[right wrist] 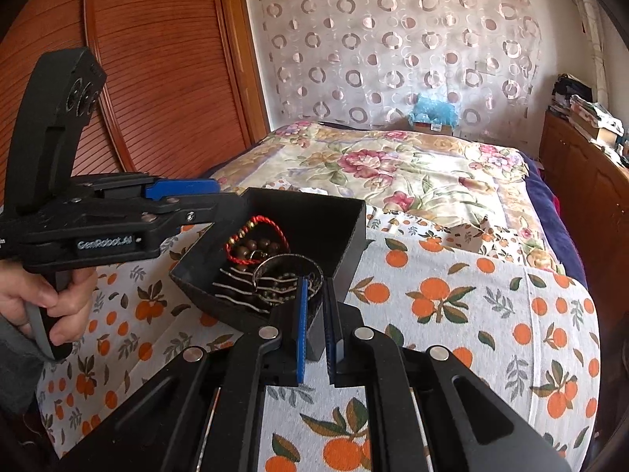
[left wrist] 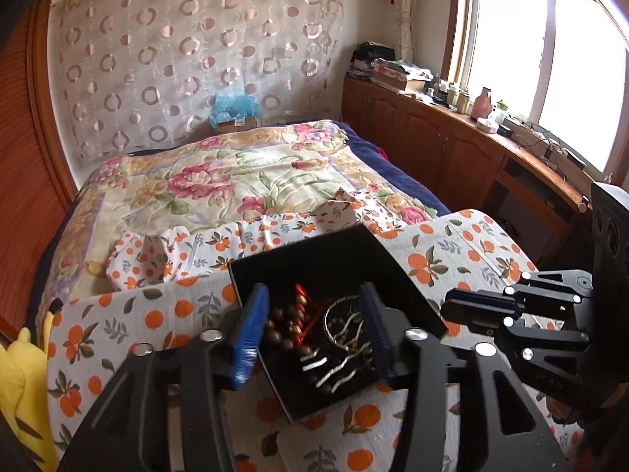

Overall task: Organize jewelry
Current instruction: 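Open both tools to drop bracelet and bangle into the box, then move the right tool to the pearl strand on the jade bangle, then grasp the pearl strand with the right tool and lift it high, then move the left tool to the pale green jade bangle, then grasp the jade bangle with the left tool while the right tool holds the pearls, then lower jade bangle and pearls into the black box and open both tools, then grasp the green pendant with the left tool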

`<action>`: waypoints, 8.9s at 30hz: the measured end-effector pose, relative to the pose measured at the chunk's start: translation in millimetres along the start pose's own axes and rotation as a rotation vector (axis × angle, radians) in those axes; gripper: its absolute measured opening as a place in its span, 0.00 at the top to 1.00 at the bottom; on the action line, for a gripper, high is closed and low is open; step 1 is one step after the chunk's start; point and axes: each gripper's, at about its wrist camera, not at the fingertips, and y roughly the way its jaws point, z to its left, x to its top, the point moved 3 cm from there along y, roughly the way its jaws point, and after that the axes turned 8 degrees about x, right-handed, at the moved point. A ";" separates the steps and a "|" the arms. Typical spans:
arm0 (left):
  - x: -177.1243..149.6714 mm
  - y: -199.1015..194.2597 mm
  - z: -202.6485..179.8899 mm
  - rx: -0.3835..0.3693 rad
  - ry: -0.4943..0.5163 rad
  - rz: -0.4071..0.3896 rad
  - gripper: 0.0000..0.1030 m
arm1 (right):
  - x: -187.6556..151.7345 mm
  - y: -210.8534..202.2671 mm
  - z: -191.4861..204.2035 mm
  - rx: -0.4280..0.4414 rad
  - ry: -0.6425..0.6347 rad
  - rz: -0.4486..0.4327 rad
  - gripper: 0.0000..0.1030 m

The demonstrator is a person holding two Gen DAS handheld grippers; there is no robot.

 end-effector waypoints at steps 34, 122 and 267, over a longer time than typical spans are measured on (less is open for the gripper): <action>-129.9 -81.4 -27.4 0.006 -0.018 0.000 0.13 | -109.5 -57.4 52.3 -0.029 0.009 0.008 0.77; -163.6 -99.3 -60.7 -0.037 0.039 0.017 0.13 | -48.1 -132.3 63.8 -0.031 -0.081 -0.118 0.92; -133.7 -46.4 -26.4 -0.030 0.014 0.180 0.27 | -94.5 -45.9 38.8 0.032 -0.076 0.199 0.67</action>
